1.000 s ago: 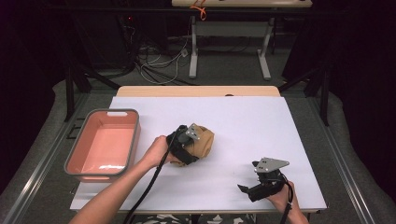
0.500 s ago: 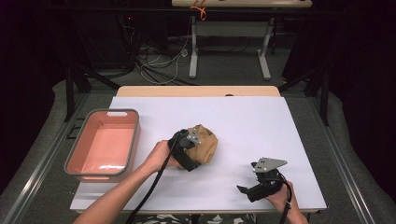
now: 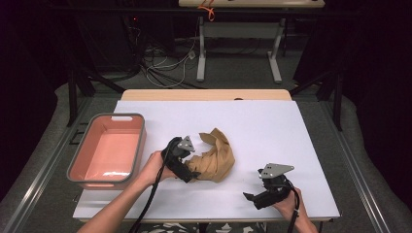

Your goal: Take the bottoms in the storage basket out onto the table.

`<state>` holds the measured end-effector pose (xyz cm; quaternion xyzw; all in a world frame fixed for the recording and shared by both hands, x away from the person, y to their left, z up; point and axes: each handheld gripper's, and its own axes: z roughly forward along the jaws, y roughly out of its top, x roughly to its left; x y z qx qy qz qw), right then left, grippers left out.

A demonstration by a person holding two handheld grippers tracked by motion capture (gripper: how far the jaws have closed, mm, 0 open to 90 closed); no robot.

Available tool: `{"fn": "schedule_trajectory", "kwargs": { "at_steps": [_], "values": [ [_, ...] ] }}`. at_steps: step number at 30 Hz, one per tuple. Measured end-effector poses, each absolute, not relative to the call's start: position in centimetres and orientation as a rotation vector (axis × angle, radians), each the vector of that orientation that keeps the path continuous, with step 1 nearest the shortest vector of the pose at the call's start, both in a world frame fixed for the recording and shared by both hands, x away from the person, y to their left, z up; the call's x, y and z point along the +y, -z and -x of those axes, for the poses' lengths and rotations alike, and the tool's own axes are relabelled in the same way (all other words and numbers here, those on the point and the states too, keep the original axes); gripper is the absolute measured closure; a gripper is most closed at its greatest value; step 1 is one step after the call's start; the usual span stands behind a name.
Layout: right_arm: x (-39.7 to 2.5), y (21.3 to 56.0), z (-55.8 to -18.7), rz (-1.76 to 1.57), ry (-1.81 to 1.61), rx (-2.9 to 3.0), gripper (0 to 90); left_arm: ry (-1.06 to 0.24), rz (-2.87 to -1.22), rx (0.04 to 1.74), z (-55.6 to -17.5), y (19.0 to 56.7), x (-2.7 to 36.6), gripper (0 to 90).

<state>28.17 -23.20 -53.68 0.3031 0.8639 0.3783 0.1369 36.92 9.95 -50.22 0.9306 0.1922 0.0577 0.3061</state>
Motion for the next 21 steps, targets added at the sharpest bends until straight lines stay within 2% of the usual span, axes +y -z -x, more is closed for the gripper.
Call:
{"fn": "schedule_trajectory", "kwargs": {
  "at_steps": [6, 17, 21],
  "values": [
    [-22.2, 53.7, -28.7, -0.882, -1.079, 2.512, 5.0, -0.154, -2.418, 0.575, -36.2, 51.0, 11.9, 0.0],
    [-20.4, 53.4, -30.3, -0.912, -1.070, 2.507, 10.4, -0.152, -2.360, 0.632, -35.0, 52.2, 12.9, 0.1],
    [-19.6, 53.0, -30.9, -0.917, -1.086, 2.507, 13.8, -0.166, -2.330, 0.631, -34.7, 52.1, 13.1, 4.2]
  ]
}}
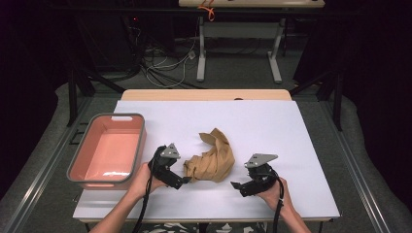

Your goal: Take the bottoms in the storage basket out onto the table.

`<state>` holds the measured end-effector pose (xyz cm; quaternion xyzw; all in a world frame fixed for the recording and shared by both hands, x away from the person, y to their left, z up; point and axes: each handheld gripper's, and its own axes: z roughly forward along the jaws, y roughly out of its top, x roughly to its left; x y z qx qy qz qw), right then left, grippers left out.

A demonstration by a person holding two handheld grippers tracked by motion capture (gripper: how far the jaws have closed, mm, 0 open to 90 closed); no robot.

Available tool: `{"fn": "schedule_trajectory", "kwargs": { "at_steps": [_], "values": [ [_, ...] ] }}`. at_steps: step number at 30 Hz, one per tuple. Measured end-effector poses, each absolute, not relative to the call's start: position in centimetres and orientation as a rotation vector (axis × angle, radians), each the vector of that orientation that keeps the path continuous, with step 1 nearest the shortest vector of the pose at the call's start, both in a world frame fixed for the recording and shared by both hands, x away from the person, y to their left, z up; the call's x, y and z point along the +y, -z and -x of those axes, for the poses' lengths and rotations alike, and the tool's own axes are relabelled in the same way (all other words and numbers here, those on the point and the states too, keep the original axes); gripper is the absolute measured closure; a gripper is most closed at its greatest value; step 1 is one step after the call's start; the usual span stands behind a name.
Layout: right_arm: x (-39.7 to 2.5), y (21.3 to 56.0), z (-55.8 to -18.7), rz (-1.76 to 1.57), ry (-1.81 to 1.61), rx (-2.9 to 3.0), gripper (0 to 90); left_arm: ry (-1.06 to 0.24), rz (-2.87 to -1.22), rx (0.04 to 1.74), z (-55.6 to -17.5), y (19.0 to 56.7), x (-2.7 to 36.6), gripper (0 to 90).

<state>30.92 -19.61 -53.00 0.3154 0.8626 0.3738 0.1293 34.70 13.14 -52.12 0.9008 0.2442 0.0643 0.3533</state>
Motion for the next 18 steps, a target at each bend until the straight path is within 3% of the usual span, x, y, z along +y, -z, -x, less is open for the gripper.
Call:
{"fn": "schedule_trajectory", "kwargs": {
  "at_steps": [6, 11, 18],
  "values": [
    [-18.1, 52.2, -31.7, -0.898, -1.101, 2.497, 16.6, -0.152, -2.311, 0.617, -34.2, 52.5, 12.9, 13.9],
    [-16.7, 51.2, -32.1, -0.884, -1.128, 2.484, 19.4, -0.145, -2.309, 0.603, -34.3, 52.8, 12.2, 15.6],
    [-14.6, 50.7, -33.2, -0.873, -1.133, 2.477, 32.4, -0.139, -2.291, 0.604, -34.3, 52.9, 11.5, 18.6]
  ]
}}
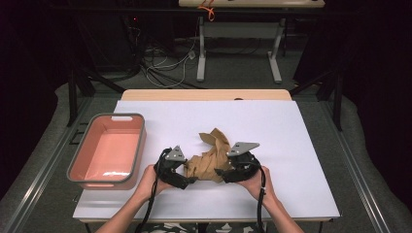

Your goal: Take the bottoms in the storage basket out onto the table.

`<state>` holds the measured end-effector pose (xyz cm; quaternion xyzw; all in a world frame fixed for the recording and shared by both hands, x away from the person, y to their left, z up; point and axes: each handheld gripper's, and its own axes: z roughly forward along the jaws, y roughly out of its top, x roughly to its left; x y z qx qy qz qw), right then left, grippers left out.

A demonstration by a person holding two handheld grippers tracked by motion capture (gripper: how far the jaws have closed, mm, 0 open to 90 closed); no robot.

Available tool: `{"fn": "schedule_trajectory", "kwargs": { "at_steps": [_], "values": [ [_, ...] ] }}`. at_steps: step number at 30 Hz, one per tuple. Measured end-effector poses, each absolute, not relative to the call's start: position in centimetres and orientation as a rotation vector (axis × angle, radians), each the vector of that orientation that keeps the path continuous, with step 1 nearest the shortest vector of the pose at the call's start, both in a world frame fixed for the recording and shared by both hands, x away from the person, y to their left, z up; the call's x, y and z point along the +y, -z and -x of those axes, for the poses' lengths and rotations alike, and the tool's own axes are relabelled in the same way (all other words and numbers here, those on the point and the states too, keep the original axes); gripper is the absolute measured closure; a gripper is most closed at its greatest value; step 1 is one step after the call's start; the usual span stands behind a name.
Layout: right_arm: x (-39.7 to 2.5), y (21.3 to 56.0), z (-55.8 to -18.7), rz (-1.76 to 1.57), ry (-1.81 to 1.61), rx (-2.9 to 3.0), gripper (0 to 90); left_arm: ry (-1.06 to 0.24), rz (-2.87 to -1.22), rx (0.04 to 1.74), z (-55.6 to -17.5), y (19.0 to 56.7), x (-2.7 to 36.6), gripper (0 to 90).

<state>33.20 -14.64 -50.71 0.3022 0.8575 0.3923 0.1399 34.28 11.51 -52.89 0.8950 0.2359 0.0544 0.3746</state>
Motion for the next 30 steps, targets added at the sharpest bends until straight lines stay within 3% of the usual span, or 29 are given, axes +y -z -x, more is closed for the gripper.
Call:
{"fn": "schedule_trajectory", "kwargs": {
  "at_steps": [6, 12, 18, 30],
  "values": [
    [-14.7, 51.3, -33.6, -0.902, -1.111, 2.509, 56.8, -0.145, -2.257, 0.620, -34.3, 52.9, 11.7, 24.4],
    [-15.2, 51.8, -33.5, -0.915, -1.098, 2.502, 74.6, -0.121, -2.201, 0.640, -34.0, 53.0, 12.0, 38.6],
    [-15.2, 52.1, -33.4, -0.917, -1.075, 2.485, 81.2, -0.110, -2.179, 0.611, -33.8, 53.3, 12.1, 49.7],
    [-15.5, 52.4, -33.1, -0.912, -1.065, 2.445, 85.0, -0.090, -2.162, 0.566, -33.4, 53.8, 11.6, 68.3]
  ]
}}
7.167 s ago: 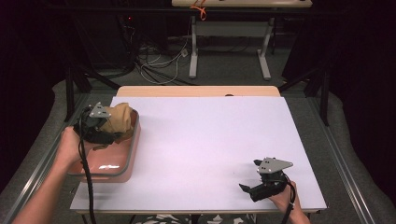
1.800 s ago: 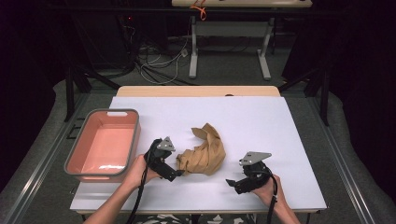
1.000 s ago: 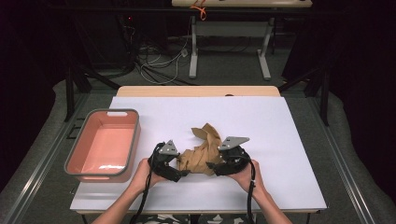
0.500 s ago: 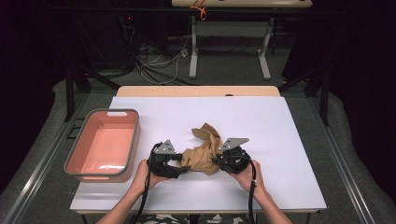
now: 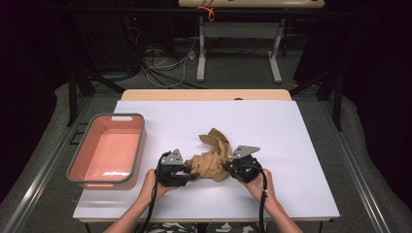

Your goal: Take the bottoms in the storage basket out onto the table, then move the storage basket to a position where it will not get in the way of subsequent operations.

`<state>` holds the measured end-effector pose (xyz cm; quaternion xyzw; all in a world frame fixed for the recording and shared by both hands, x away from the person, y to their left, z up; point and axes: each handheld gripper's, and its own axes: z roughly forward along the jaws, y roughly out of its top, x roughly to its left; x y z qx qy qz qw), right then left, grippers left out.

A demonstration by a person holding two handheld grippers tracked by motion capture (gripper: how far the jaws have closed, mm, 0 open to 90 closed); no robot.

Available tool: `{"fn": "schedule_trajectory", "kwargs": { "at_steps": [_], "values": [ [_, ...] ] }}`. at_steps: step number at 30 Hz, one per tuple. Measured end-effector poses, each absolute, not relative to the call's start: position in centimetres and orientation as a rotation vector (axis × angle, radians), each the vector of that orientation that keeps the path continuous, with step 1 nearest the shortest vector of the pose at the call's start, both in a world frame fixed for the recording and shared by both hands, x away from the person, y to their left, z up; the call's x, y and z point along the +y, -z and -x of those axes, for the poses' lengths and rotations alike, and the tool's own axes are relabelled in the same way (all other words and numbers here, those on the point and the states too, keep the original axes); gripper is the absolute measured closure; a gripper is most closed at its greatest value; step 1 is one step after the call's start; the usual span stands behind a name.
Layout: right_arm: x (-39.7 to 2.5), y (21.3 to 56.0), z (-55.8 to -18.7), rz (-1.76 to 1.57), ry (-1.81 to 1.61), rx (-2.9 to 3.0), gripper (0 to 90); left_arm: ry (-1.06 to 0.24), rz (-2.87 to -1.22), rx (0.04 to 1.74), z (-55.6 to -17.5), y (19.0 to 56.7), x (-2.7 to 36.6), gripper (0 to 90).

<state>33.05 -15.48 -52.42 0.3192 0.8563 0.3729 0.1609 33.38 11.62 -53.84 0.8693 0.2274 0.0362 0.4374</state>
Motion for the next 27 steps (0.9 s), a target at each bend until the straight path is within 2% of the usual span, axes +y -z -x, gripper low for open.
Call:
{"fn": "schedule_trajectory", "kwargs": {
  "at_steps": [7, 16, 19, 22, 23, 25, 27],
  "values": [
    [-15.6, 52.4, -33.0, -0.925, -1.058, 2.432, 85.8, -0.085, -2.153, 0.572, -33.4, 53.8, 11.8, 79.0],
    [-15.9, 52.4, -33.0, -0.937, -1.062, 2.430, 85.4, -0.091, -2.142, 0.569, -33.3, 53.7, 11.8, 78.9],
    [-15.9, 52.4, -33.0, -0.939, -1.057, 2.431, 85.4, -0.096, -2.144, 0.572, -33.5, 53.6, 12.0, 68.2],
    [-16.0, 52.4, -33.0, -0.937, -1.051, 2.430, 85.5, -0.087, -2.117, 0.582, -33.7, 53.2, 12.7, 46.9],
    [-16.0, 52.4, -32.9, -0.936, -1.041, 2.430, 85.5, -0.098, -2.099, 0.567, -33.8, 53.0, 13.0, 47.1],
    [-16.1, 52.4, -33.0, -0.936, -1.041, 2.429, 85.6, -0.104, -2.088, 0.601, -33.9, 52.7, 13.5, 40.5],
    [-16.1, 52.4, -32.9, -0.942, -1.035, 2.431, 85.6, -0.104, -2.083, 0.615, -34.0, 52.8, 13.8, 38.7]
  ]
}}
